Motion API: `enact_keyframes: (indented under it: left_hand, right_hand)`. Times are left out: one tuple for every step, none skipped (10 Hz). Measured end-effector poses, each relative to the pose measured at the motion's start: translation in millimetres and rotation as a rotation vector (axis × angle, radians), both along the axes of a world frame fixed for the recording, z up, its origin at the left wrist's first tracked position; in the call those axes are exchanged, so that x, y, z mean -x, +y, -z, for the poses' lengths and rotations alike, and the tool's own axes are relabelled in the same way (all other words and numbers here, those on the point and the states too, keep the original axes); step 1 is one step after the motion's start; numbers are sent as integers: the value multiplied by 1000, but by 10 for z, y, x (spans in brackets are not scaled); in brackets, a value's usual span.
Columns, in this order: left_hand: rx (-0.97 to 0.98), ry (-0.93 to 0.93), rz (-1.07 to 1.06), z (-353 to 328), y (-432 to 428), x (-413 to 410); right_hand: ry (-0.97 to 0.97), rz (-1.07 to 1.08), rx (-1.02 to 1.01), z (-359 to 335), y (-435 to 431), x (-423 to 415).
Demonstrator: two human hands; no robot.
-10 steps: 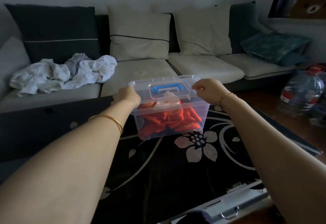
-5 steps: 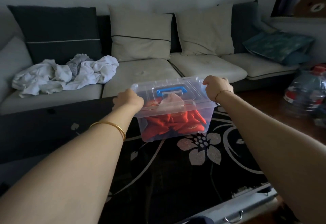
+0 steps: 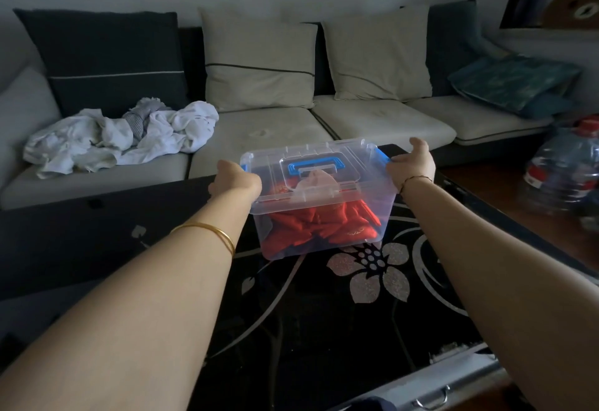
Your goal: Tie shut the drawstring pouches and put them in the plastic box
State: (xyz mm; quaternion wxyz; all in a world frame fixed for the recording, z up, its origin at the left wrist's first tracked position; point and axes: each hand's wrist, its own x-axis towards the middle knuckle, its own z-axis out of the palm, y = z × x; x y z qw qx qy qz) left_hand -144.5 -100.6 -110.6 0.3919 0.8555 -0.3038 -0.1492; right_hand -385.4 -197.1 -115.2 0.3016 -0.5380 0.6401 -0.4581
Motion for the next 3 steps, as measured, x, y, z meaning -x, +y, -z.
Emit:
enact_keyframes:
  left_hand:
    - [-28, -60, -9, -17, 11, 20]
    - [-27, -12, 26, 0, 6, 11]
    - [181, 91, 94, -143, 50, -45]
  right_hand:
    - [35, -5, 26, -8, -45, -1]
    - [105, -76, -2, -15, -16, 20]
    - [-13, -107, 148, -225, 66, 156]
